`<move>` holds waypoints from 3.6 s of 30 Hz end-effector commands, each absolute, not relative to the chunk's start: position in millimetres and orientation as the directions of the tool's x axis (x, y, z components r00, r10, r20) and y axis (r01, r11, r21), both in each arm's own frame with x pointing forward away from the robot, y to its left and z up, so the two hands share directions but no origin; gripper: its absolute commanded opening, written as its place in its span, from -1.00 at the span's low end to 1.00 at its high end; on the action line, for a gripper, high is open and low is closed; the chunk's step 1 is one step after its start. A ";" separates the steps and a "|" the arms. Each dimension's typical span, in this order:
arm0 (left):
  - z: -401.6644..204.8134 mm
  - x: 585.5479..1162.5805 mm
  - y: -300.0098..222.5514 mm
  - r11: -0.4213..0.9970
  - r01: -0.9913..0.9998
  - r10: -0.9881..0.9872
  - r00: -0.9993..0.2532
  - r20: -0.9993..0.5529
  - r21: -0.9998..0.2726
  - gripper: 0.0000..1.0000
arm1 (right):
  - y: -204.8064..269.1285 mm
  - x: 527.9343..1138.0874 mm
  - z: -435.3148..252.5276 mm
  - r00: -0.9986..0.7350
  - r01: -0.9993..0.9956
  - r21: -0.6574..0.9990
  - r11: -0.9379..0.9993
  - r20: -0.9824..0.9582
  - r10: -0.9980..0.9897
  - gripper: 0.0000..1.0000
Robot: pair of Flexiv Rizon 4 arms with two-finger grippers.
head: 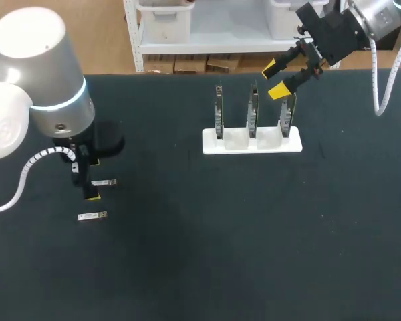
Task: Pick up the optical module with the left hand, and insert it into the network port with the right hand.
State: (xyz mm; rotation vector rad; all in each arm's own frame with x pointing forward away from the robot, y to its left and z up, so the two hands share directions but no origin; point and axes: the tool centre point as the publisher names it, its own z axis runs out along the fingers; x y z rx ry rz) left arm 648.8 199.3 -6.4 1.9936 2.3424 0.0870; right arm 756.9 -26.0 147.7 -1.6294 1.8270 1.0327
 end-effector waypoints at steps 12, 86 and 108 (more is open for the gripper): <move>-8.7 652.7 198.5 0.175 0.982 0.984 -0.176 0.003 0.066 1.00 | -25.7 758.3 147.5 -0.176 -0.976 0.220 0.004 -0.769 -0.614 1.00; 21.0 717.6 197.3 0.288 0.945 0.953 -0.266 -0.149 0.156 -1.00 | -25.7 758.3 147.5 -0.176 -0.976 0.220 0.004 -0.769 -0.614 1.00; 141.2 763.0 146.7 0.335 0.940 0.753 -0.231 -0.617 0.057 -1.00 | -25.7 758.3 147.5 -0.176 -0.976 0.220 0.004 -0.769 -0.614 1.00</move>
